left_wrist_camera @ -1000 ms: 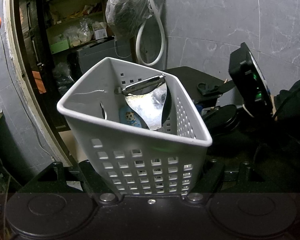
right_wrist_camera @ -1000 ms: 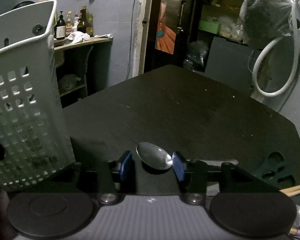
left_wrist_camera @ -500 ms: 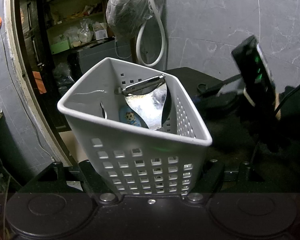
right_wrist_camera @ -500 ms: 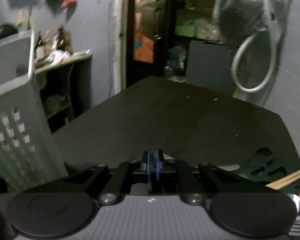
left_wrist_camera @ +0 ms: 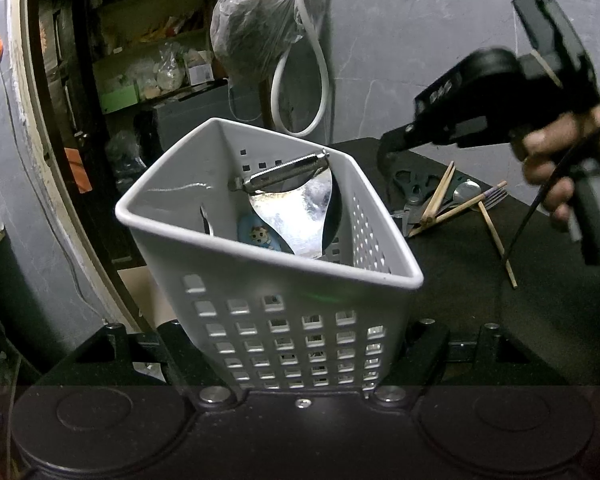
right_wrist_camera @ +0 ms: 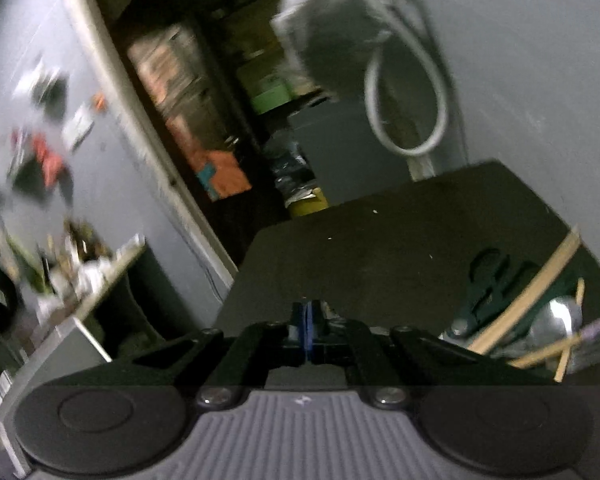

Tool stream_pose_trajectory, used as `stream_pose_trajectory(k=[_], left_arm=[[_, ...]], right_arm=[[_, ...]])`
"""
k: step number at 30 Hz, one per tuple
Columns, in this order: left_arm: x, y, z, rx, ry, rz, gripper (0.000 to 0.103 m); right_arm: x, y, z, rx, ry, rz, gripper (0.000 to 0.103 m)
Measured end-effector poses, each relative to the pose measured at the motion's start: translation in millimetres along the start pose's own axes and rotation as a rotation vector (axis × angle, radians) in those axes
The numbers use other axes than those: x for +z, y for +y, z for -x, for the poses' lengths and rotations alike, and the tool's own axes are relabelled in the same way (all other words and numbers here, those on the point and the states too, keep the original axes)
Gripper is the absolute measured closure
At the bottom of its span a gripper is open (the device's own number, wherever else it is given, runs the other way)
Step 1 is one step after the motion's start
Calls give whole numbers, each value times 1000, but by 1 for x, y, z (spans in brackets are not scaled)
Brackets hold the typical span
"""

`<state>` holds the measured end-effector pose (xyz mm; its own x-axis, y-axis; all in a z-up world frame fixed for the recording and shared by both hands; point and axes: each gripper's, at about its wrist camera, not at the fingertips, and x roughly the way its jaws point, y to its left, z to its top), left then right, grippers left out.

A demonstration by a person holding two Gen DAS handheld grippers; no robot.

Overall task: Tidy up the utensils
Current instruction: 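Lift the spoon with the right gripper and carry it over the basket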

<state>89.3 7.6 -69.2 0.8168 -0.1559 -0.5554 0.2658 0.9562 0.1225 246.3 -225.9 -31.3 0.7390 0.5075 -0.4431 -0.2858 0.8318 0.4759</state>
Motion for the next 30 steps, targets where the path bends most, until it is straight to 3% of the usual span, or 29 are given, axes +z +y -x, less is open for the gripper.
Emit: stream_pose_trajectory(k=[8,20,30], left_arm=[[-4,2,2,-8,-11,-5,25],[-10,5,3,-17,-28,-4,25],[-13,7,5,-24,-39,-3,25]], right_arm=[[12,-50,10,25,0,-302,103],[30,-18,43,111,-15,-279,103],[60,46,98,373,21,-191,103]])
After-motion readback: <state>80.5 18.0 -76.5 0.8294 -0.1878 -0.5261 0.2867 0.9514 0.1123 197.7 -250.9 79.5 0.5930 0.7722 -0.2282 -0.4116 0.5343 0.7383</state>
